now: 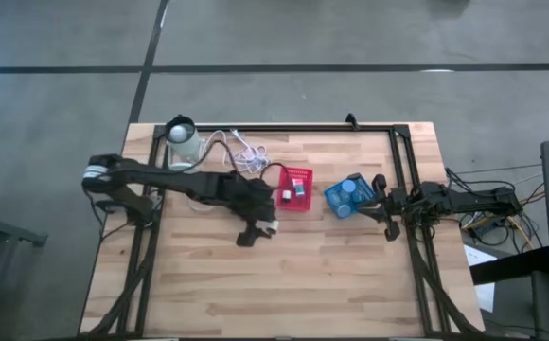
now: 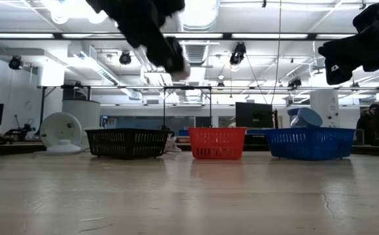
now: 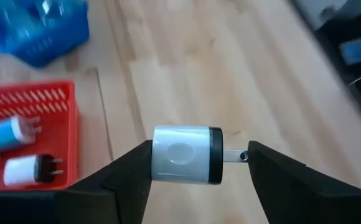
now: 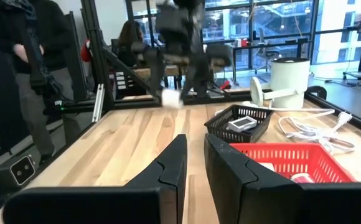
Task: Pick & Place Office items
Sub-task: Put the white charger adapter into the red basket
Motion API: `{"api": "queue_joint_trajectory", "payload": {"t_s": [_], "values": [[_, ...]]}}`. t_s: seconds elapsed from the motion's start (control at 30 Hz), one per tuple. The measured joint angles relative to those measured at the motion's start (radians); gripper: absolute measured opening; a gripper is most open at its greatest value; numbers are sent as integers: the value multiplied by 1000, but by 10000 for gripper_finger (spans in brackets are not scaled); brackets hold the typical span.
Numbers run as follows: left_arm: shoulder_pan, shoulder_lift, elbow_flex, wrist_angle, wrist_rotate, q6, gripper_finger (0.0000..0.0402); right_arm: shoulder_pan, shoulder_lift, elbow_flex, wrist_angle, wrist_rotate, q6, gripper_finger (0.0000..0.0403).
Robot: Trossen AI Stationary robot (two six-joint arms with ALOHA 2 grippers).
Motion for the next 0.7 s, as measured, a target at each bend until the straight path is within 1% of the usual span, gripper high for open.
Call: {"api": "queue_joint_trajectory", "payload": {"t_s": [0.17, 0.3, 0.47, 0.7], "values": [[-14, -117, -2, -8, 7, -11, 248, 0, 1, 0, 0, 0, 1, 54], [-22, -227, -39, 13, 25, 2, 248, 0, 1, 0, 0, -1, 3, 54], [-22, -395, -154, 102, 28, -12, 248, 0, 0, 0, -8, -1, 3, 54], [-22, -629, -357, 233, -37, -55, 248, 0, 0, 0, -8, -1, 3, 54]]}}
